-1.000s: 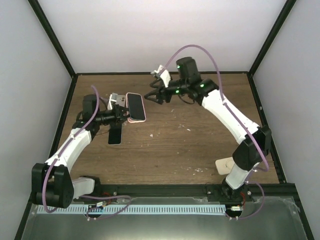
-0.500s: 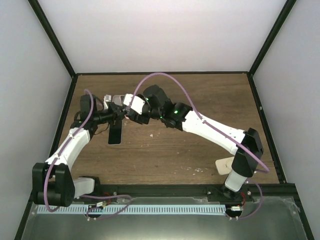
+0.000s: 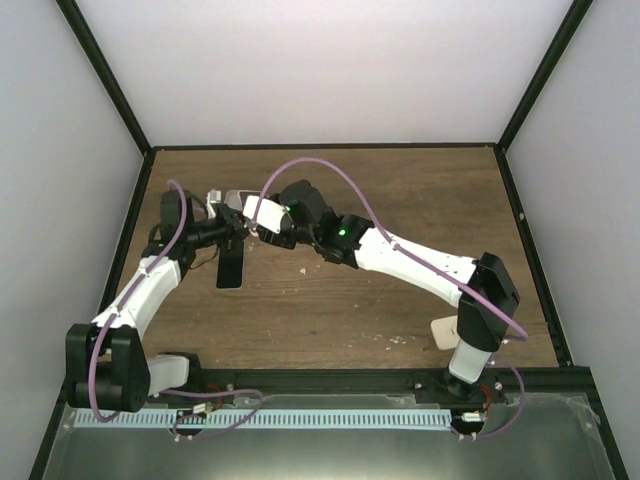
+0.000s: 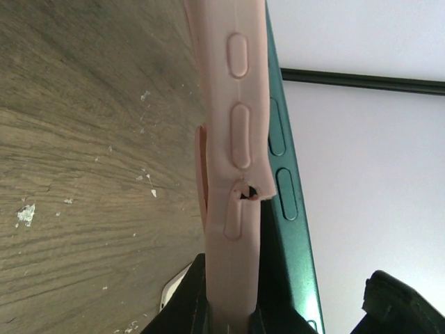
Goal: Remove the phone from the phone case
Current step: Remove the phone case from the phone.
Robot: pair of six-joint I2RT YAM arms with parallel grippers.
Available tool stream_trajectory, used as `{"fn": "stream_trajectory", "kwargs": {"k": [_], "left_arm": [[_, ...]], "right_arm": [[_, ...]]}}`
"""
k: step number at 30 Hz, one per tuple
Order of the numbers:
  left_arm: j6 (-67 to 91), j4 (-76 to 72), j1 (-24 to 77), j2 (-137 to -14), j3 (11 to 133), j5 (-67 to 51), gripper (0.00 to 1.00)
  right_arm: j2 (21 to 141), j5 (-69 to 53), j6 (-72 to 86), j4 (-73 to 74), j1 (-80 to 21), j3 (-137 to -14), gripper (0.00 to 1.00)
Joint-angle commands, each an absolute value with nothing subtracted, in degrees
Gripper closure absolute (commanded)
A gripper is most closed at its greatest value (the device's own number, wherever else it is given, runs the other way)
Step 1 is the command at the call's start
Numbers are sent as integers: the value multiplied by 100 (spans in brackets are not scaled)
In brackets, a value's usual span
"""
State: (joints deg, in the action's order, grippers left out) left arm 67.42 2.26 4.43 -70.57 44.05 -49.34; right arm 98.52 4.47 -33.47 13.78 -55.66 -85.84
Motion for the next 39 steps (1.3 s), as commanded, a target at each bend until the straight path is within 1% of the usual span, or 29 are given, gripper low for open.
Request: {"fn": "stream_trajectory", "kwargs": {"k": [1,5,9,11,16,19,24,30,39], "left_arm": [[6822,-232,440,-7013,4412,-5281,100],[6736,-264,447,-7031,4425,-5376,100],[6421,-124,459,-7031,4550,-5493,100],[6290,-66,501,-7037,4598,-5580,100],[6102,-38,629,-7039,4622,-5773,100],[5852,127,633,-7002,4701,-5881,100],[5436,538,572,-6948,4743,-5763,100],[4839,1161,282,-7207,4885,-5395,100],[4264,1682,222,-7387,4991,-4678,100]], "right_arm": [[9826,1027,-3701,1081,-5577,-8281,45],[9828,1447,-3932,752,-5572,-8135,56],[9881,2002,-4502,191,-5571,-7900,57],[9923,2093,-4626,-6,-5578,-7828,58],[10129,2072,-4704,-123,-5572,-8084,67],[10177,2027,-4740,-165,-5571,-8128,75],[10032,1966,-4643,-55,-5572,-8238,98],[9730,1838,-4434,-15,-5570,-8544,99],[9760,1742,-4337,273,-5571,-9240,99]]}}
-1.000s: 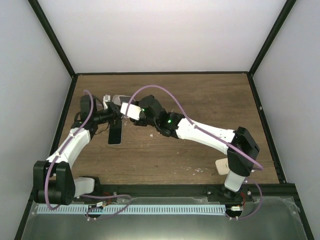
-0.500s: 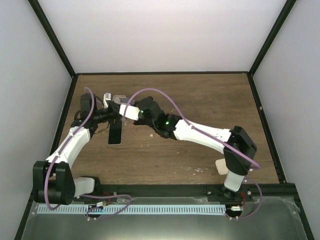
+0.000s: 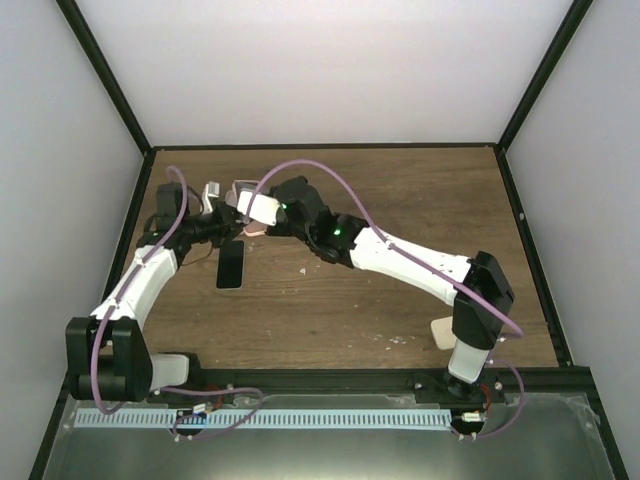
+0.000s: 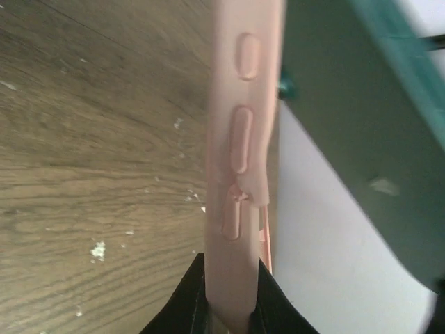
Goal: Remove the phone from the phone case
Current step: Remove the phone case from the phone, then place the phone case at the center of the board.
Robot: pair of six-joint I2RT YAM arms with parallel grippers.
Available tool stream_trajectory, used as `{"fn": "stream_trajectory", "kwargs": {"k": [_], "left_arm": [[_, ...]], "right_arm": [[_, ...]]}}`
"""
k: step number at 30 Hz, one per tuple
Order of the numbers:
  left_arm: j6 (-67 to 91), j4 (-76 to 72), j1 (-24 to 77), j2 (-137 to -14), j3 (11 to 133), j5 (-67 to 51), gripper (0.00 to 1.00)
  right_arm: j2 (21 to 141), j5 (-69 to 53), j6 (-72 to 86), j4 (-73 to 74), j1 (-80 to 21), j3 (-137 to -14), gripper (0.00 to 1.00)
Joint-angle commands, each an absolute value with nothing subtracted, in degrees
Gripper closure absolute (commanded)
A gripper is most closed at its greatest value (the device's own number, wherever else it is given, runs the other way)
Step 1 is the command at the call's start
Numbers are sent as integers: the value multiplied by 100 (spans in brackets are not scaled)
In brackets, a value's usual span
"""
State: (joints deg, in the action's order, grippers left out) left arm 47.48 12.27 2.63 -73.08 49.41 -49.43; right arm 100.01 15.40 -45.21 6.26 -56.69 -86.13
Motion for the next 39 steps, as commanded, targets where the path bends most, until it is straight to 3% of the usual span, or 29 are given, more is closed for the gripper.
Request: {"fn": "stream_trajectory", "kwargs": {"k": [1,9,19,39], "left_arm": [[4178,1777,213,-7388,4996,-4523,100],[2927,2428,0,-7714,5305,-4037,100],[1135,3024,299,-8952,6312,-3403,100],[1182,3682,938,-11916,8844,-3630,97]], "right_arm": [[9756,1726,-4334,304,-5572,-9272,99],[9586,1717,-4302,511,-5417,-9290,99],[9144,1389,-3874,813,-4931,-8556,99],[9162,1279,-3622,1017,-4843,-8399,99]]}}
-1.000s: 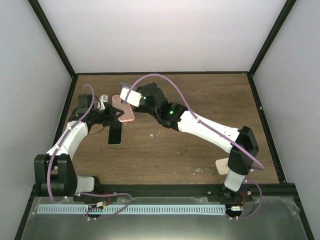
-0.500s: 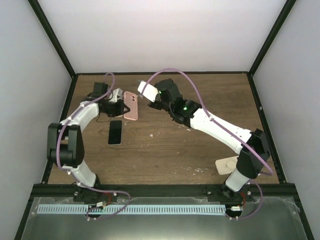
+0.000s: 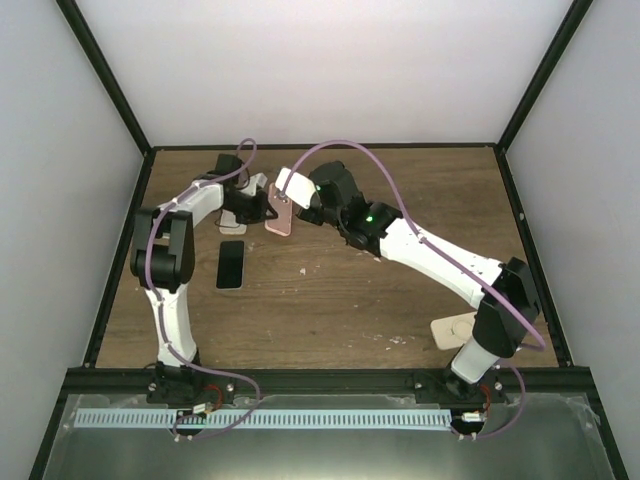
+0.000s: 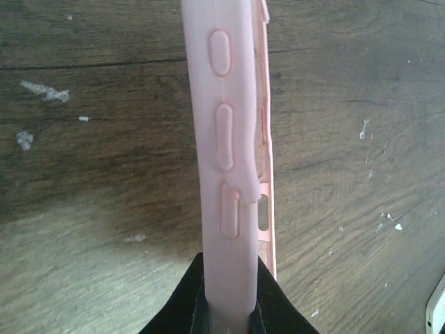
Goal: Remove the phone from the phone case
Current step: Place the phone case at the center of the board.
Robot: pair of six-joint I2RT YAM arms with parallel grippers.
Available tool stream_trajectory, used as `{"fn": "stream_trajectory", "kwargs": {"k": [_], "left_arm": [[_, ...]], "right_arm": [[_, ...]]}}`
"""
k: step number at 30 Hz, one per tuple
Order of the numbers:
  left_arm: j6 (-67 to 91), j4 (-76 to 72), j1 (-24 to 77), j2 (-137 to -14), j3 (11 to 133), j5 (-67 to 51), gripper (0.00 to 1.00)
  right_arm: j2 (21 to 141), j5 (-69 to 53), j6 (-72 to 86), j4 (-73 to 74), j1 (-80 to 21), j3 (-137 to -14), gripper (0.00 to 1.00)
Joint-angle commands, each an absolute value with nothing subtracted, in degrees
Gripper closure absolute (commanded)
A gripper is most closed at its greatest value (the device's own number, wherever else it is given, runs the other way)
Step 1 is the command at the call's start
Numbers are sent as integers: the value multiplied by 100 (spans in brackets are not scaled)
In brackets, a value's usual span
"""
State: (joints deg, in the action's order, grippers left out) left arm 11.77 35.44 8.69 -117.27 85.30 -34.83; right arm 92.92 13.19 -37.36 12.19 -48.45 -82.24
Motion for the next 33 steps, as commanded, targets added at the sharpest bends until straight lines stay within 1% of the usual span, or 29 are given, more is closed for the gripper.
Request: {"fn": "stream_trajectory", "kwargs": {"k": [1,4,11,14,16,17,19,20,22,25,30,33], "left_arm": [[1211,3704,952,-11993,8905,-3595,96],[1314,3692,979,-12168,9012,-3365,88],[1439,3726,1004,-12279,9044,-2721,61],[1451,3751,1008,-12208,9011,-2663,55],[1469,3722,1010,-12060,8947,-2595,38],[1470,3692,1006,-11967,8910,-2534,32],[1514,3646,994,-11782,8815,-2411,8],[1538,3618,977,-11690,8774,-2382,3],[1602,3605,919,-11532,8721,-2380,1],[1753,3580,758,-11272,8621,-2526,0],[2144,3273,321,-10685,8261,-3171,0],[2320,3101,115,-10281,8057,-3680,0]], "right_arm": [[9161,1279,-3619,1025,-4843,-8400,99],[9170,1288,-3621,1028,-4843,-8411,99],[9182,1301,-3654,1020,-4843,-8386,99],[9192,1294,-3664,1012,-4843,-8375,99],[9201,1307,-3686,1003,-4843,-8372,99],[9209,1316,-3697,993,-4842,-8368,99],[9224,1334,-3744,962,-4843,-8359,99],[9232,1343,-3766,946,-4845,-8351,99],[9264,1364,-3838,884,-4843,-8358,99],[9327,1509,-4034,724,-4843,-8334,99],[9333,1952,-4759,-130,-4925,-7900,99],[9279,2259,-5371,-952,-5069,-7434,99]]}}
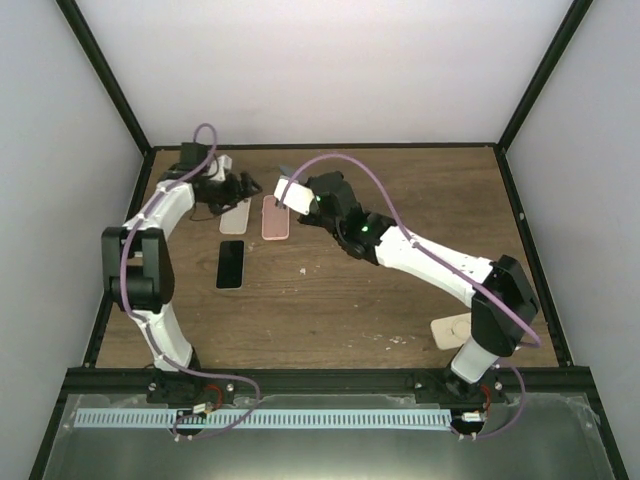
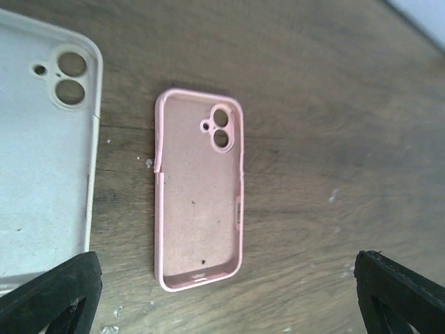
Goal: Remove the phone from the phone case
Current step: Place the phone at the center of the board.
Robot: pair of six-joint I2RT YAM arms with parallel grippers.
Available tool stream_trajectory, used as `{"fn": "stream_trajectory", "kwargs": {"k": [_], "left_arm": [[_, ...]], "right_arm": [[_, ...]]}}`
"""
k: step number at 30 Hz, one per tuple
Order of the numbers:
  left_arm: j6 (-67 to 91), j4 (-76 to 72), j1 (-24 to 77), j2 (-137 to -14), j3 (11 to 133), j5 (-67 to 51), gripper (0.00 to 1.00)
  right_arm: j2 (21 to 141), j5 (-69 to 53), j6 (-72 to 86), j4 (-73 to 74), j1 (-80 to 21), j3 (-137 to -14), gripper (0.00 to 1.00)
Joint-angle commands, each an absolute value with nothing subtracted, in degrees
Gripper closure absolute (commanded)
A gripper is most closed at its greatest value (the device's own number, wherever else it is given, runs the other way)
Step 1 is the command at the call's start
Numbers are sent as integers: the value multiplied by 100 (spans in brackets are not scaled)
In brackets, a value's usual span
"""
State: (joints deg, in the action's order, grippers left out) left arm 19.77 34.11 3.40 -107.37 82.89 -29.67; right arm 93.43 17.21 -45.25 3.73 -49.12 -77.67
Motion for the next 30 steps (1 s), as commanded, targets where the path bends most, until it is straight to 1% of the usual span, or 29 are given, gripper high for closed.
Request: {"fn": "stream_trajectory", "kwargs": {"k": [1,3,5,7,9,15,19,24,28,30], "left_arm": [[2404,3025,45,-10135,7968,-3864,0],[2786,2781,-63,-9874,7723,-4353,0],[3483,2116,-165,-9649,7302,-5134,0],[4132,1513,-184,-9398,6924,-5578,1],[4643,923,-185,-9059,6545,-5837,4],[5842,-505,-89,-8685,5812,-6307,15],[6490,-1473,93,-8657,5520,-6469,25],[6958,-2182,287,-8666,5434,-6424,30],[7374,-2873,324,-8691,5292,-6399,36],[7458,-2994,321,-8673,5234,-6379,37]], "right_arm": [[9273,2366,-5606,-1261,-5124,-7276,99],[9304,2603,-6144,-1916,-5223,-6965,99],[9403,2866,-6856,-2762,-5330,-6599,99],[9523,3068,-7496,-3606,-5415,-6315,99],[9586,3135,-7823,-3978,-5495,-6182,99],[9723,3148,-8230,-4489,-5678,-6081,99],[9809,3149,-8478,-4786,-5792,-6015,99],[9875,3171,-8546,-4891,-5900,-5949,99],[9908,3198,-8553,-4926,-5964,-5915,99],[9933,3217,-8535,-4921,-5967,-5918,99]]}}
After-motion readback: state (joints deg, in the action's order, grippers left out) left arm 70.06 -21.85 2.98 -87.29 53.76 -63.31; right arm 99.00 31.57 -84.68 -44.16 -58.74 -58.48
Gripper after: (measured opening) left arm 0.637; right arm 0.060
